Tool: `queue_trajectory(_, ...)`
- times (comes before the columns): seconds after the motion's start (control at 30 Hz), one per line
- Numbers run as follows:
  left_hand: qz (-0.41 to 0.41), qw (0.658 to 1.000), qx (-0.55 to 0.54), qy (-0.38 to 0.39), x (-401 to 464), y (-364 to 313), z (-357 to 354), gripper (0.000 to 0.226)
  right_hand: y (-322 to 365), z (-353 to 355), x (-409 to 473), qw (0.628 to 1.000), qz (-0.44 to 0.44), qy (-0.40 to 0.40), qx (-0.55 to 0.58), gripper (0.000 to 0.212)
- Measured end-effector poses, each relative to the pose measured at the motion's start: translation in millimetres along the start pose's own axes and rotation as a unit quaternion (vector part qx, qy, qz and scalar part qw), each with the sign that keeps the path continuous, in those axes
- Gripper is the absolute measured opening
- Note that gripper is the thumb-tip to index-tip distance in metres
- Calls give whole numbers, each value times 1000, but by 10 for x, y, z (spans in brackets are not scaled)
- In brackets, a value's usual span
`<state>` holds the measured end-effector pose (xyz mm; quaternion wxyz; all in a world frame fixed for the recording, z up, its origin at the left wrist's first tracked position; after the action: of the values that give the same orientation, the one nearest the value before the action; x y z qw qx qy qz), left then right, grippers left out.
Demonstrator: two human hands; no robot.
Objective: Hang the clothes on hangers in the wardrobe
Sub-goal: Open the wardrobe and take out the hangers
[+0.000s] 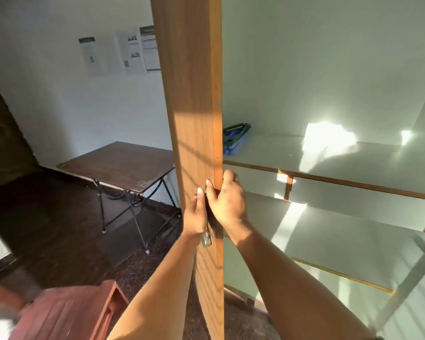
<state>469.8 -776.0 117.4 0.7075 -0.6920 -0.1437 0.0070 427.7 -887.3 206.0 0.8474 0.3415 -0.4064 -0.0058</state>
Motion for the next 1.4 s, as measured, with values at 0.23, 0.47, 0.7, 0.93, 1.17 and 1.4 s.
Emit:
queue_trajectory(0.23,52,996,23,-62,-57,-164,760,45,646,-267,-279,984,176,-4,12,31)
queue_trajectory(0.47,67,987,38,-139,55,-276,1393,76,955,-846,-340,964,218,102,110,48)
queue_trajectory(0.7,-18,986,-84,-144,320,-806,1960,82,1430,-1403,-474,952,182,188,161,40)
queue_trajectory(0.93,-93,961,50,-255,527,-927,2623,14,1740,-2085,-727,924,228,292,100,41)
queue_trajectory(1.17,-73,961,108,-245,997,-809,3281,55,2009,-2605,-699,914,215,332,91,72)
queue_trajectory(1.4,-46,966,90,-239,1363,-675,3618,55,2062,-3074,-668,898,249,357,67,84)
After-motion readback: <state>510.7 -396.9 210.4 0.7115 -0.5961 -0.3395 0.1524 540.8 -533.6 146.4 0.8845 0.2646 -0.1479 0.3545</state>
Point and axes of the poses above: each hand's wrist, its own x-axis towards the middle knuckle, its own z-axis out of the back of the hand, y = z × x, the point moved 7 cm from there along x, towards the middle knuckle, and after that the axes turned 4 degrees about -y, right-handed, at the moved point
